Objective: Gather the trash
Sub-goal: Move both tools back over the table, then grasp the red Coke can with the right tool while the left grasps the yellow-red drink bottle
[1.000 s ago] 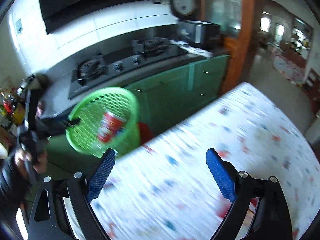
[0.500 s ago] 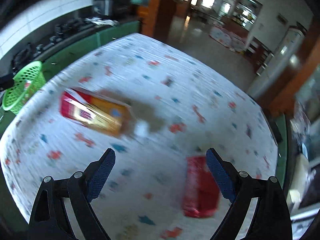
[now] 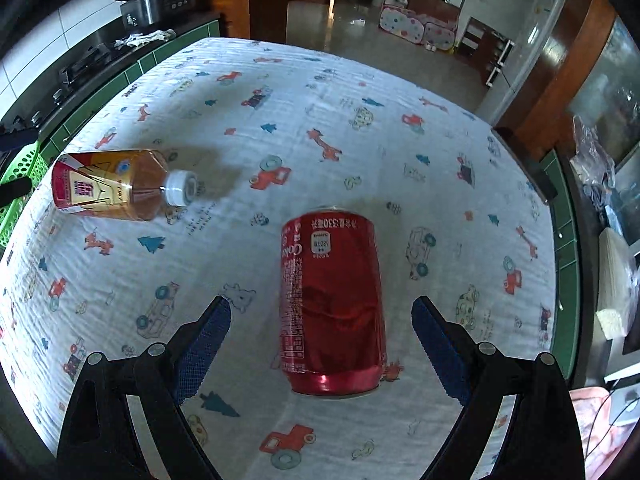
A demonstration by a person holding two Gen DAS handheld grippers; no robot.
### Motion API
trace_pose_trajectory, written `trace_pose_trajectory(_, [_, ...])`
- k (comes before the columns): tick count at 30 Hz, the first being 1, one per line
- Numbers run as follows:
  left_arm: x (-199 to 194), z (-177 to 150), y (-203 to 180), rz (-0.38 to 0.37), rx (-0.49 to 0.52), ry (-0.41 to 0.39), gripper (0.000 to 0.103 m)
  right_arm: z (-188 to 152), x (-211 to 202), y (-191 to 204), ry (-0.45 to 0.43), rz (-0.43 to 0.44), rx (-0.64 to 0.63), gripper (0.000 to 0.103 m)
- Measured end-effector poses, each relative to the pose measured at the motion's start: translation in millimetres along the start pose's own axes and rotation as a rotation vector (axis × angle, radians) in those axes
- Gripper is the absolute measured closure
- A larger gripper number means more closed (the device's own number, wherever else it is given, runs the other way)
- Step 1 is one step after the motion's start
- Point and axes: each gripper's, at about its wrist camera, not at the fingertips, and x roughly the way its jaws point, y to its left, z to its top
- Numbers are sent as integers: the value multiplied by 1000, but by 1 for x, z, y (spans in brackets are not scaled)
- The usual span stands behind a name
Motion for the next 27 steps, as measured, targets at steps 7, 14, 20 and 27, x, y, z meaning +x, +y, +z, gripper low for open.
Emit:
trace_pose_trajectory(7, [41,20,-24,-1,223,92,23,1,19,-5,35,28,19,14])
trace_pose_trajectory(14, [70,28,-31,-11,318,136,14,3,37,-6,69,43,20,15])
trace_pose_trajectory(20, [86,30,-36,-35,366,162,14,8,49,-6,94,53,12,21])
trace_pose_trajectory(27, [101,28,-45,-51,422,194,20,10,57,-6,115,53,-2,29])
